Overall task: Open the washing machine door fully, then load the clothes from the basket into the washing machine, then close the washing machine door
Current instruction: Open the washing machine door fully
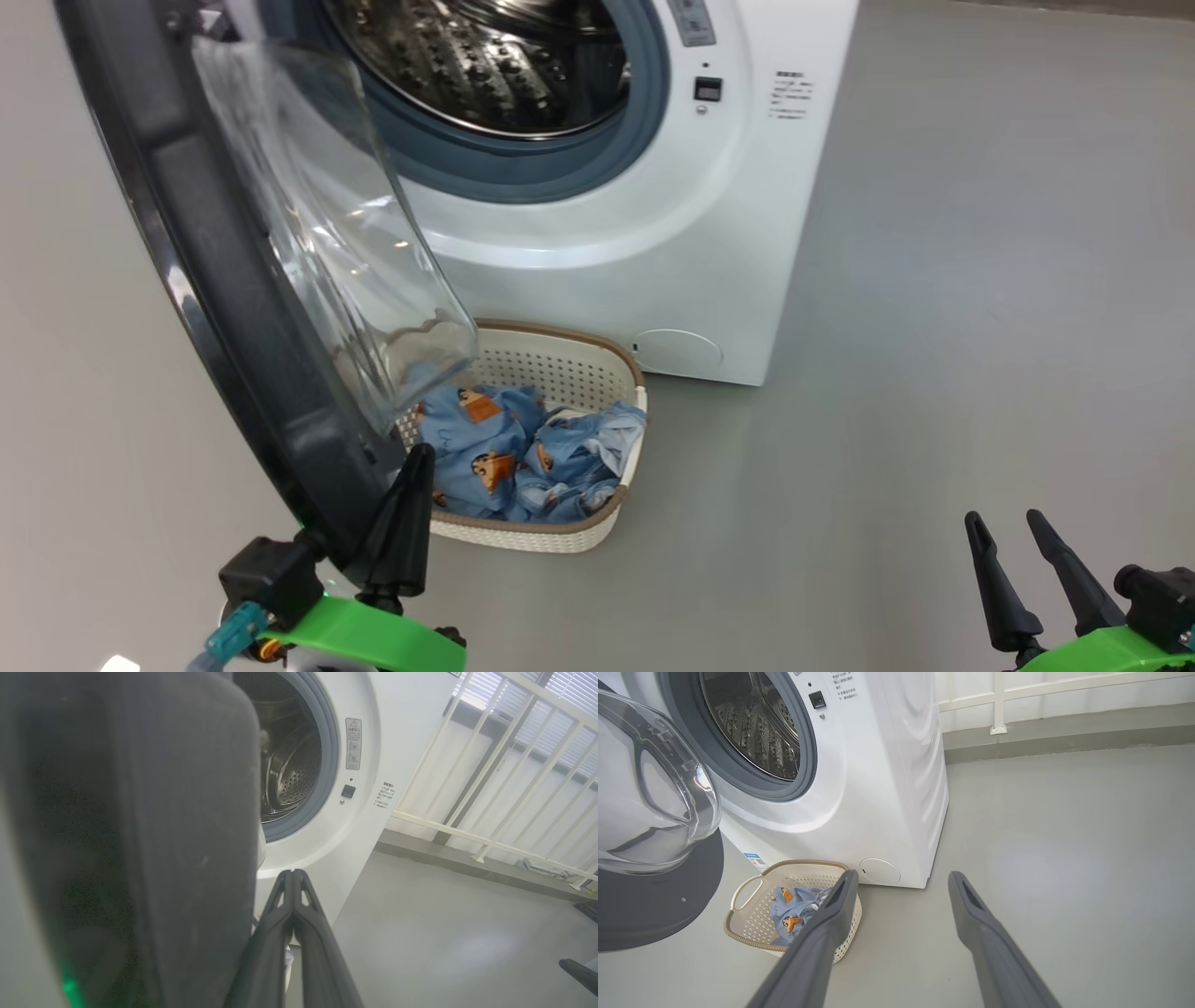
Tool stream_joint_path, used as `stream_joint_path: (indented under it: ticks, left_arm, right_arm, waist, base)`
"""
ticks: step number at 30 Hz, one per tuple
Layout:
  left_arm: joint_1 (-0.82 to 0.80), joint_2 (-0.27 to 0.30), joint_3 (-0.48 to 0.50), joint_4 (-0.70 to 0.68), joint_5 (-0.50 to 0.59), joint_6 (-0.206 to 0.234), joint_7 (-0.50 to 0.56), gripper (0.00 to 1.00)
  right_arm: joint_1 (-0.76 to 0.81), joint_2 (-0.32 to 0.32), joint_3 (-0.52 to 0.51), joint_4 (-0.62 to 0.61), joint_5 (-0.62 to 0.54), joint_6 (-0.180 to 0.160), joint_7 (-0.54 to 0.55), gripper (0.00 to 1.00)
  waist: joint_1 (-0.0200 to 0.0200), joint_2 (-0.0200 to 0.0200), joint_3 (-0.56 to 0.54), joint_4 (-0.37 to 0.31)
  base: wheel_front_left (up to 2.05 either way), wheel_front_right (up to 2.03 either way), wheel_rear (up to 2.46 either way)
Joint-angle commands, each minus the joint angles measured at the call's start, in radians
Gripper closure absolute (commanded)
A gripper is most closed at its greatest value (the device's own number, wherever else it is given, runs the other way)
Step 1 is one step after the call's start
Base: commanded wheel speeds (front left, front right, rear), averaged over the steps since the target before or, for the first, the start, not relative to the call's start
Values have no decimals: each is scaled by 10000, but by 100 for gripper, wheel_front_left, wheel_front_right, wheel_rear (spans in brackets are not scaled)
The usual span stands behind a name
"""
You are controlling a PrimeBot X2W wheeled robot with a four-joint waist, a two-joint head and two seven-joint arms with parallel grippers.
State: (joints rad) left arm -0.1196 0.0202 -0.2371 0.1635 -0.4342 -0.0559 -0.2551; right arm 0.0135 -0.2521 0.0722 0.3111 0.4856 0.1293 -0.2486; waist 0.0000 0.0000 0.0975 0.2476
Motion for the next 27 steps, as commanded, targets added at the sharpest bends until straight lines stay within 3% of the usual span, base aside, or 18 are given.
stream_joint_path:
  ticks: [1, 13, 27]
  left_arm:
    - [-97, 300, 588, -274, 90, 220, -66, 100]
    - [154, 300, 1246, -376, 478, 511, -66, 100]
    - [313, 300, 2591, -351, 999, 664, -66, 100]
  right_arm:
    - [55, -187, 217, -238, -53, 14, -132, 0]
    - [93, -149, 186, -243, -53, 14, -132, 0]
    - [131, -117, 238, -239, -80, 14, -132, 0]
  waist:
    - [0, 0, -27, 243]
    - [0, 0, -88, 961]
    - [0, 0, -151, 1233]
  base:
    - [0, 0, 0]
    - [0, 0, 0]
    - [0, 0, 0]
